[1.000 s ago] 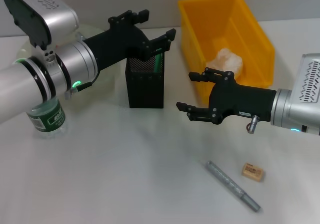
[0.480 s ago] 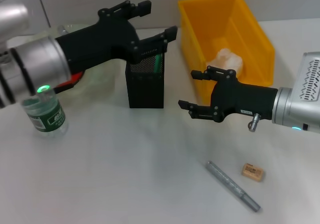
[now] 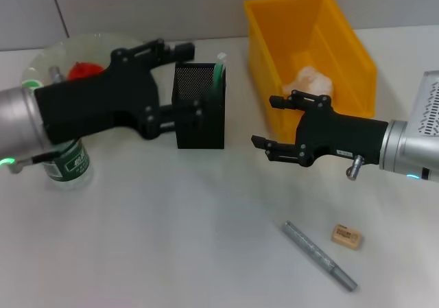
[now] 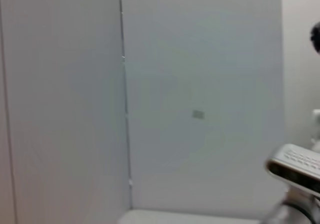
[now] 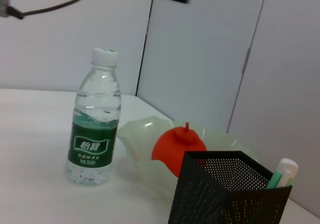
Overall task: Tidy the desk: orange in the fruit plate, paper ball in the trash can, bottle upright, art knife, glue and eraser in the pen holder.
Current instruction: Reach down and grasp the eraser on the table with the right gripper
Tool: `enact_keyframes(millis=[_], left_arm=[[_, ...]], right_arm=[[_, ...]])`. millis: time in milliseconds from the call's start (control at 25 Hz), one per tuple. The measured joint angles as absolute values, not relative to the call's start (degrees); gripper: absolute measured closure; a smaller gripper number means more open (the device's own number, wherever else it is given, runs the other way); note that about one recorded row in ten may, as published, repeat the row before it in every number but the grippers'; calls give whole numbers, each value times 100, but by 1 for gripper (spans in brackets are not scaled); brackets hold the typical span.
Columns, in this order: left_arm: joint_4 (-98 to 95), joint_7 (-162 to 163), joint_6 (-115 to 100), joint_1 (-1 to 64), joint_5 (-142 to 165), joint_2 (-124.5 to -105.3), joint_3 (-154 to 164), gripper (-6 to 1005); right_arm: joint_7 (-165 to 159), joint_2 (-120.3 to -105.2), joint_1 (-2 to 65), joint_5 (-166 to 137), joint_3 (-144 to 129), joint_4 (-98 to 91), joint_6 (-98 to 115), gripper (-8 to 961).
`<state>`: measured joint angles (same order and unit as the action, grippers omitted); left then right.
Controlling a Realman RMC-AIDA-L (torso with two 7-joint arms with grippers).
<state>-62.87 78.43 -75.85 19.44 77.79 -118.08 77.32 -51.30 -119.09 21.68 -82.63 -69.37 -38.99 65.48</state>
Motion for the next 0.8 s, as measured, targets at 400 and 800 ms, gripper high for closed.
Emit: enact_keyframes(millis=[400,800], left_arm=[[-6264,7543,-8590,1567,8305,-11818,7436,209],[-5869,7254,-8610,1467,8314,-11830,7435,208]], right_arm=[[-5622,-11909,2152,-8513,-6937,-4153,6546,187],[-7585,-11955,1993,-10021,-7141,-5494,6570,187]])
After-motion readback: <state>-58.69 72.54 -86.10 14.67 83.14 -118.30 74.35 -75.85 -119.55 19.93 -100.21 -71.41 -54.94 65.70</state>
